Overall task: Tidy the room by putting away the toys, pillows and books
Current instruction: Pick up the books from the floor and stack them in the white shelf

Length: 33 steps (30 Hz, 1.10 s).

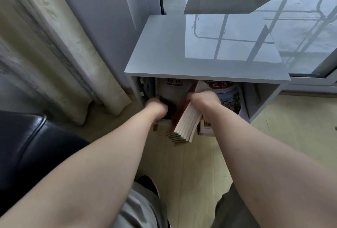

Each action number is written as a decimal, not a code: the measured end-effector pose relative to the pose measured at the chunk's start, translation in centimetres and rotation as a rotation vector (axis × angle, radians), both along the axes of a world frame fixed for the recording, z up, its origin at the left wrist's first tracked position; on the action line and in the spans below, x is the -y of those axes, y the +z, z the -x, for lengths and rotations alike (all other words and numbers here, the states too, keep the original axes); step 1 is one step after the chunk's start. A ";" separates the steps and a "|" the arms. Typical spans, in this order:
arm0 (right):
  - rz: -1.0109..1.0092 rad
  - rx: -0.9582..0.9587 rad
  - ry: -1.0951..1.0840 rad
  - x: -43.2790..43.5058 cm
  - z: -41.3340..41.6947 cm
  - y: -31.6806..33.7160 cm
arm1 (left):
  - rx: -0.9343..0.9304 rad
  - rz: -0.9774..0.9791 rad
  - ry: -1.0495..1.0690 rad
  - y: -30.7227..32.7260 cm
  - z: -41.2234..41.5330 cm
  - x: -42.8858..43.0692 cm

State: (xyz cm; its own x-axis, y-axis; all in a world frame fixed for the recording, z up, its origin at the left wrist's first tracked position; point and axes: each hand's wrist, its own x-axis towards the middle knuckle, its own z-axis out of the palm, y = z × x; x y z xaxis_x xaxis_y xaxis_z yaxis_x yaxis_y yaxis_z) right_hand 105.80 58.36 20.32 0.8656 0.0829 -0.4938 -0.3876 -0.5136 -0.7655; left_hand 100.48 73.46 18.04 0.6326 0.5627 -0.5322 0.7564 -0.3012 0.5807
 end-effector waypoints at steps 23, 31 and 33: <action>0.098 0.060 0.032 -0.5 -5.1 -1.1 | -0.056 -0.243 -0.061 -10.8 -10.3 -1.9; 0.053 0.068 -0.025 0.0 -5.5 -2.1 | -0.168 -0.220 -0.087 -11.7 -11.4 -2.4; 0.064 0.063 -0.032 0.1 -5.4 -2.2 | -0.134 -0.199 -0.101 -12.6 -11.4 -2.3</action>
State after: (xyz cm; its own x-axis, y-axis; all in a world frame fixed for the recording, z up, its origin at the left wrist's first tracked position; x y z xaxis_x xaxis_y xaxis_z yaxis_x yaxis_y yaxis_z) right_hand 111.21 58.26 18.07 0.8968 0.0244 -0.4418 -0.3570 -0.5501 -0.7550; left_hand 111.85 75.72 5.46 0.6221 0.6022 -0.5004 0.7830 -0.4770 0.3993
